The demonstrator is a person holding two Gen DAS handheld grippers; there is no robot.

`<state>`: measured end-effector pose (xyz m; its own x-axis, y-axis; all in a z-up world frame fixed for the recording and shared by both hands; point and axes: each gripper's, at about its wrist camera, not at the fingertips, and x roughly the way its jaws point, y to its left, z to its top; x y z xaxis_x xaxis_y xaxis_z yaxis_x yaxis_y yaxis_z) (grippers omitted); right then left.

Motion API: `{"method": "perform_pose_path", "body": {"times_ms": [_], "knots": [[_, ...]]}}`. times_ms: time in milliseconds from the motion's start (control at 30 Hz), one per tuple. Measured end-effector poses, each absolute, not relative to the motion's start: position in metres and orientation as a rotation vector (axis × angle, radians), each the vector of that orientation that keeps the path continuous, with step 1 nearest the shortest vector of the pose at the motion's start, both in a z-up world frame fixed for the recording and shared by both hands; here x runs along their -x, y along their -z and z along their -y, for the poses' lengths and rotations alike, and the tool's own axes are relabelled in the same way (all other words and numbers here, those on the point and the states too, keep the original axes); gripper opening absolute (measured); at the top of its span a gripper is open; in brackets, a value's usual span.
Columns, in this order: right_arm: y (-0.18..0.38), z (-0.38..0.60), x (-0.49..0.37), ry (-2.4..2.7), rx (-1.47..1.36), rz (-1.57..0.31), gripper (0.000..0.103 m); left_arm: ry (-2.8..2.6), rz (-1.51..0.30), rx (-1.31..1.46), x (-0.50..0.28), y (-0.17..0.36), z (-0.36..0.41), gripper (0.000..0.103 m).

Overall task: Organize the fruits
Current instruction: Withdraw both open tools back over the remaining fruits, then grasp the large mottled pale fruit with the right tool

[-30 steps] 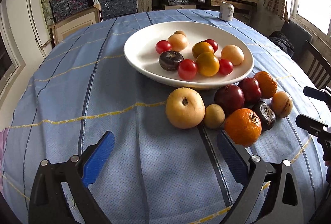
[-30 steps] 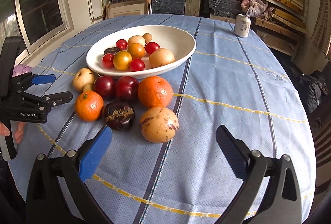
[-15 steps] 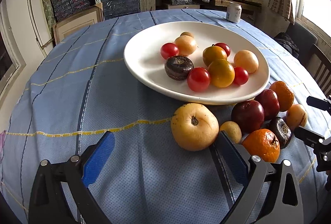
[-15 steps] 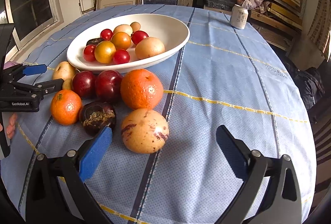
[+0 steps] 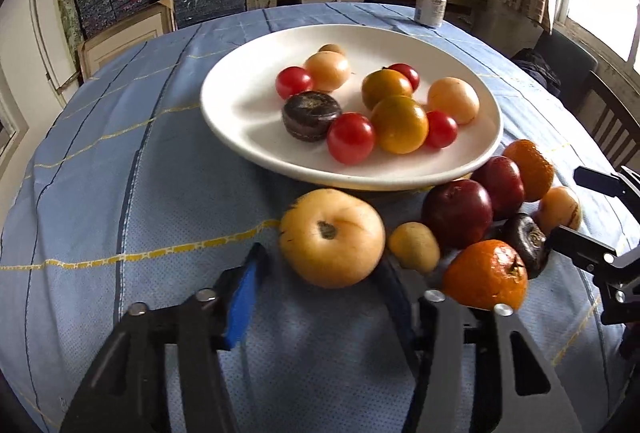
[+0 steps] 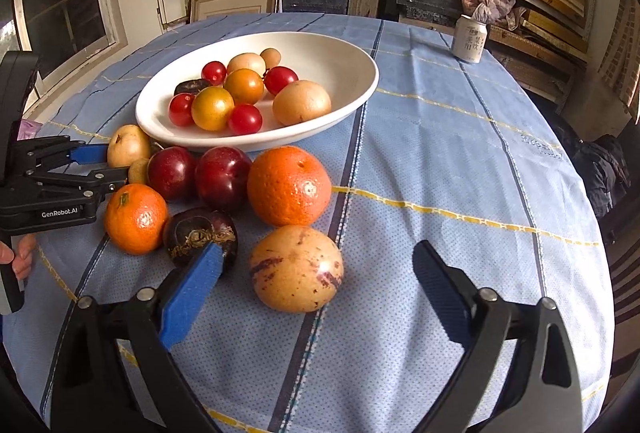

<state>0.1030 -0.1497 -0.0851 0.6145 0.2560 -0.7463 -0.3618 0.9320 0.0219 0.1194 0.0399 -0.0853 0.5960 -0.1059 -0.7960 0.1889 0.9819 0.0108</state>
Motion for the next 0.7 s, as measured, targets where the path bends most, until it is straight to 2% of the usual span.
{"method": "perform_pose_path", "body": {"times_ms": [67,167,467,533,567,700], "knots": [[0.086,0.147,-0.104,-0.352,0.147,-0.846,0.060,0.155,-0.914,-0.138,-0.121,0.084,-0.033,0.046],[0.091,0.146,-0.105,-0.374,0.116,-0.876,0.046,0.152,-0.914,-0.113,-0.120,0.084,-0.036,0.046],[0.084,0.148,-0.090,-0.349,0.124,-0.837,0.046,0.167,-0.904,-0.071,-0.107,0.074,-0.040,0.045],[0.081,0.149,-0.086,-0.342,0.127,-0.827,0.046,0.180,-0.885,-0.036,-0.101,0.070,-0.043,0.039],[0.079,0.150,-0.084,-0.340,0.129,-0.822,0.046,0.181,-0.878,-0.026,-0.098,0.068,-0.044,0.033],[0.072,0.152,-0.079,-0.339,0.133,-0.804,0.046,0.173,-0.867,-0.007,-0.094,0.066,-0.047,0.032]]}}
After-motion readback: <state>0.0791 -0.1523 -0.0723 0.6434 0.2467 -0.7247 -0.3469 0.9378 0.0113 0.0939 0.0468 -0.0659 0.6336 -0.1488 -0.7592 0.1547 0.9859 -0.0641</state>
